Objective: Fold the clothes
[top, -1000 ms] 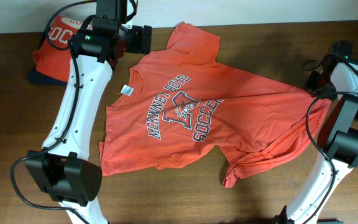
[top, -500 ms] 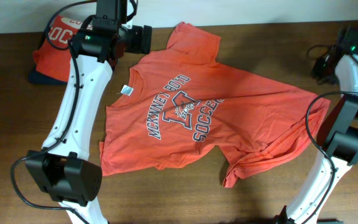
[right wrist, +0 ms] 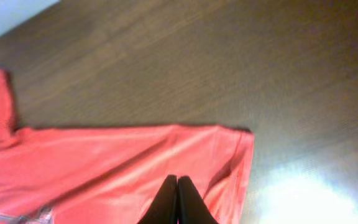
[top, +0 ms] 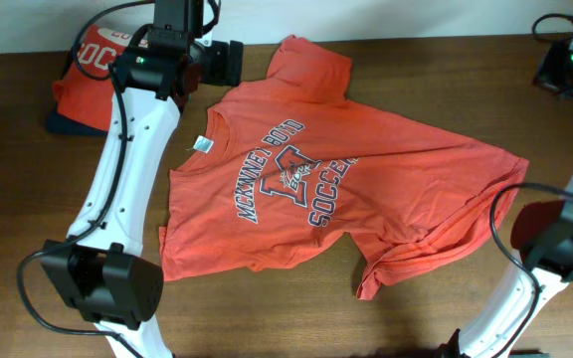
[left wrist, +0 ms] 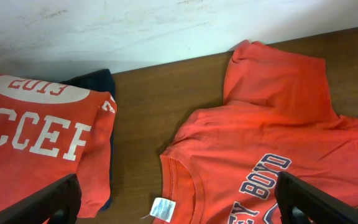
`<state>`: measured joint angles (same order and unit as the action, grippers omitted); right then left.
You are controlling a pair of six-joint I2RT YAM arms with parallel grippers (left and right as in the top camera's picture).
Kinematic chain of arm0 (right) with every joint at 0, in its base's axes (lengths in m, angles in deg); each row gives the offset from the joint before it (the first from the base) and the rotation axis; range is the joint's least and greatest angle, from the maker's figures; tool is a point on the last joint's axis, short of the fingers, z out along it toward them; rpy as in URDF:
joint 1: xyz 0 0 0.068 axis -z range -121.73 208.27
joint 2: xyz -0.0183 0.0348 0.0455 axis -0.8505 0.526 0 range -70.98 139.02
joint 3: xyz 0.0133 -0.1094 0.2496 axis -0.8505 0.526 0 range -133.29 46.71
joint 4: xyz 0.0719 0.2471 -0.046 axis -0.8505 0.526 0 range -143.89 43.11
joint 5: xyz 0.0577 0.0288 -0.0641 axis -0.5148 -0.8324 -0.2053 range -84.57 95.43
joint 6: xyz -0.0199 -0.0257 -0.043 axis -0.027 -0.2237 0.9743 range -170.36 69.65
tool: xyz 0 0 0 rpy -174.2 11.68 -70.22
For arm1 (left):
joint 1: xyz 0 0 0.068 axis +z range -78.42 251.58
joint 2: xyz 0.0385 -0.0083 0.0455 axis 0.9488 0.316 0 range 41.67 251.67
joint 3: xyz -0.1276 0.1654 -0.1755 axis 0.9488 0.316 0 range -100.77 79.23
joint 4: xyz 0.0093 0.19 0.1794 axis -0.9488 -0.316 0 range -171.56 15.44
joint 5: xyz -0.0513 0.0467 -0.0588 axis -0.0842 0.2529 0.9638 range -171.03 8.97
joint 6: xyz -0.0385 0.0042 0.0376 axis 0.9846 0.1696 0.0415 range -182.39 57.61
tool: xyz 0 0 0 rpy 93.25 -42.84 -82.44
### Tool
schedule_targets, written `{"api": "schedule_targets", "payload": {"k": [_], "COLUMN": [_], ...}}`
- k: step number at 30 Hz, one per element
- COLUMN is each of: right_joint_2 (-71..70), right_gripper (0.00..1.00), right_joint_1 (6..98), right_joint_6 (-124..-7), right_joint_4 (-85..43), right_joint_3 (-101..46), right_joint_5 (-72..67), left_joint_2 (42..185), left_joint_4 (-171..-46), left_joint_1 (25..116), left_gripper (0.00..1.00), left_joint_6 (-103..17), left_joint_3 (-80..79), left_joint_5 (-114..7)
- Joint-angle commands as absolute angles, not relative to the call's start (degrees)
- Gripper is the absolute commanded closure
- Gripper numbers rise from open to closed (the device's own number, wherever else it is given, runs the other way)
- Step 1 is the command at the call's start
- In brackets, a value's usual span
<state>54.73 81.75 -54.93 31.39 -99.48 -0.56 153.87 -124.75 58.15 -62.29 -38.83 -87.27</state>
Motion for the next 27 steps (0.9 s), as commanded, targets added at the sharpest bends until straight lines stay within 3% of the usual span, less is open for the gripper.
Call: {"api": "schedule_targets", "payload": {"k": [1, 7, 13, 18, 27], "right_joint_2": [50.6, 46.4, 38.5, 25.4, 11.0], "right_gripper": [0.96, 0.96, 0.96, 0.96, 0.96], "right_joint_1": [81.9, 81.8, 79.6, 71.1, 53.2], "right_joint_6": [-56.0, -56.0, -56.8, -59.6, -68.9], "right_joint_4": [34.8, 43.1, 43.5, 43.5, 36.7], "right_joint_3": [-100.7, -100.7, -97.9, -84.5, -45.6], "right_joint_5": [-1.7, -1.7, -3.3, -2.8, -2.5], "left_joint_2": [154.2, 154.2, 154.2, 154.2, 154.2], "left_joint_4": [-124.8, -124.8, -124.8, -124.8, -124.8], "left_joint_1": [58.2, 58.2, 58.2, 58.2, 58.2], "left_gripper": [0.01, 0.01, 0.01, 0.01, 0.01], "left_joint_6": [-61.7, -61.7, -61.7, -61.7, -61.7], "left_joint_3": [-38.7, -38.7, -38.7, -38.7, -38.7], "left_joint_5": [-87.3, -87.3, -87.3, -87.3, -87.3]}}
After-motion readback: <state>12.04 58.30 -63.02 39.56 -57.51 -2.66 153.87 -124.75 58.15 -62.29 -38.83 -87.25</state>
